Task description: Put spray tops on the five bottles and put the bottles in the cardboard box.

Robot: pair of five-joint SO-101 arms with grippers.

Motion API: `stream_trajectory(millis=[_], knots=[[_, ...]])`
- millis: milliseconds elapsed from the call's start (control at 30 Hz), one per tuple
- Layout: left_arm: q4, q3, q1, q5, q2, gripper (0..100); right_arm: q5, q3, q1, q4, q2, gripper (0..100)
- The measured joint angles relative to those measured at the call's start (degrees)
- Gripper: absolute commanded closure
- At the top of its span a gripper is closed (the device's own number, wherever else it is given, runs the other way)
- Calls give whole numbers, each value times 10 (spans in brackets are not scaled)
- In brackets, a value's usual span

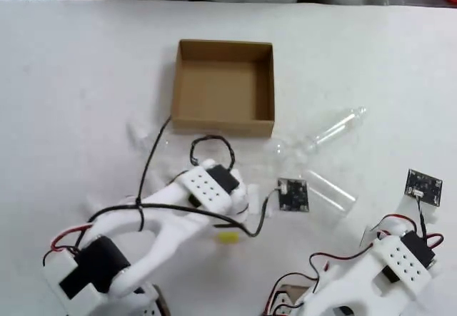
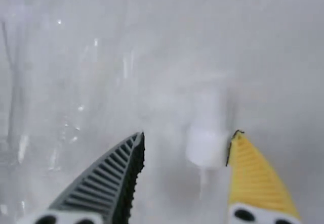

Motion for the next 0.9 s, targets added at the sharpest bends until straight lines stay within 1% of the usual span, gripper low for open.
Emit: stream_trajectory(millis=[133, 367, 533, 900], knots=[[0, 0, -4, 4, 1, 772, 0, 0, 0, 0, 0, 978], [0, 0, -2, 4, 1, 774, 0, 0, 0, 0, 0, 978], [0, 0, 21, 4, 1, 774, 0, 0, 0, 0, 0, 978], [0, 0, 23, 4, 1, 776, 0, 0, 0, 0, 0, 978]])
